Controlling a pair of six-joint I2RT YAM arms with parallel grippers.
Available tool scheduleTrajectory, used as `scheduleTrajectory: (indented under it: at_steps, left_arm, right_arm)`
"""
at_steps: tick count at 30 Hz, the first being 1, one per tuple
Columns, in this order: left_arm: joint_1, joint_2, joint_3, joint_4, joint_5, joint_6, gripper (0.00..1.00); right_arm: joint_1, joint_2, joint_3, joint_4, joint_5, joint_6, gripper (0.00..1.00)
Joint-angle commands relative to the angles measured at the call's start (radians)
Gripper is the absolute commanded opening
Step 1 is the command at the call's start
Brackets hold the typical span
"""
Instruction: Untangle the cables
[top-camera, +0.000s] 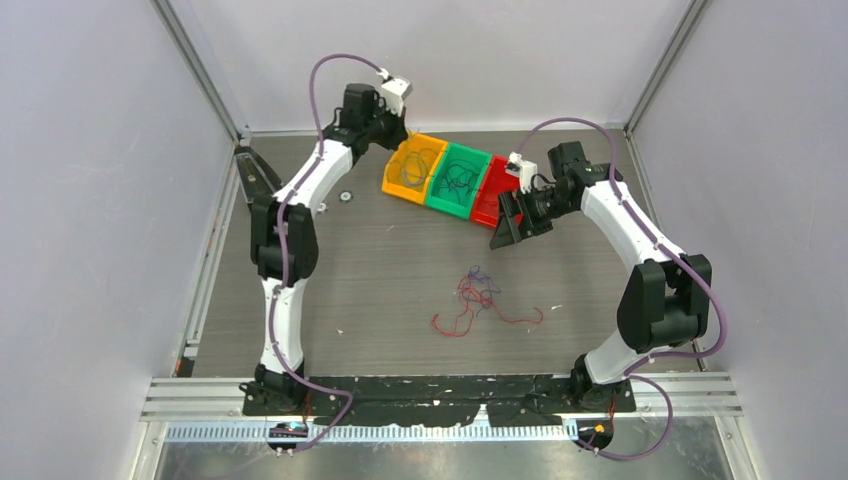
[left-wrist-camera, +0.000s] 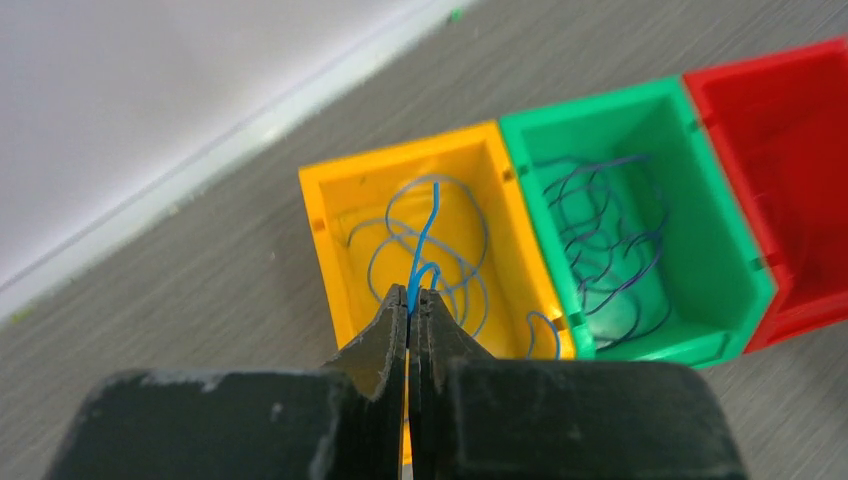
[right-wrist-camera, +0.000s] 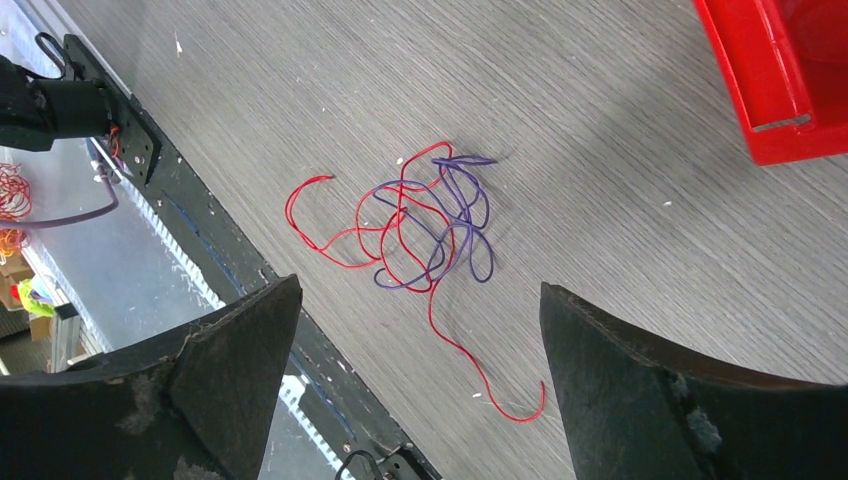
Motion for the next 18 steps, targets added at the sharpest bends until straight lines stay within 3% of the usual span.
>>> scheduleTrajectory:
  at_steps: [1, 8, 11, 18]
  left_arm:
    - [-0.029, 0.072, 0.089, -0.222, -0.108, 0.133, 0.00]
    - [-0.063, 0.198, 0.275, -0.377, -0.249, 0.242, 0.00]
    - [-0.068, 0.221, 0.305, -0.368, -0.266, 0.284, 0.00]
    - [-0.087, 0.186, 0.283, -0.344, -0.231, 0.339, 0.32]
  right_arm:
    - [-0.007, -0.022, 0.000, 0.005, -0.047, 0.008, 0.95]
    - [-0.016, -0.017, -0.010, 0.006, -0.055, 0.007, 0.95]
    - [-0.019, -0.017, -0.014, 0.005, -0.057, 0.006, 0.95]
    - [-0.022, -0.021, -0.017, 0.005, -0.060, 0.007, 0.95]
